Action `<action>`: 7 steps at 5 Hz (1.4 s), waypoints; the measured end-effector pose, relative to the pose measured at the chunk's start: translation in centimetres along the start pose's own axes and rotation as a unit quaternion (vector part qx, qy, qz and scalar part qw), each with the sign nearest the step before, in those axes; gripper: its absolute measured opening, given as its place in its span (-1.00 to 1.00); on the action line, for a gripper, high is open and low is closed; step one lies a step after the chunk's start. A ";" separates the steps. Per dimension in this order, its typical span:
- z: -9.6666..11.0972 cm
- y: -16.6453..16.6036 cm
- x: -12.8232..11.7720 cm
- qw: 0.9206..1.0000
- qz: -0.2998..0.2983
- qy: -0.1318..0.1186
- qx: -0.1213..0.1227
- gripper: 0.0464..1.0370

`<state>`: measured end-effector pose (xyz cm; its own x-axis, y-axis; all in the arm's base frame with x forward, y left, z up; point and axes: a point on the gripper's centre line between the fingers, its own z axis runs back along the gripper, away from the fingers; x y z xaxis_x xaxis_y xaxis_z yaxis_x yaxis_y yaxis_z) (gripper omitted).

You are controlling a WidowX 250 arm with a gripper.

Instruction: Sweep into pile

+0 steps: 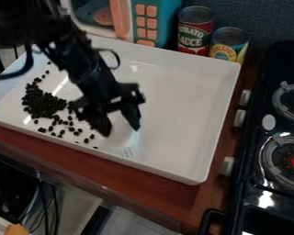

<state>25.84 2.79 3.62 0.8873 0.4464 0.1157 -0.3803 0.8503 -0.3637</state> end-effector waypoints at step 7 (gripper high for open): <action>1.5 6.5 2.4 0.988 -0.059 -0.027 0.139 0.33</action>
<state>25.04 9.83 2.94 0.9176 0.3469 0.1943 -0.3383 0.9379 -0.0768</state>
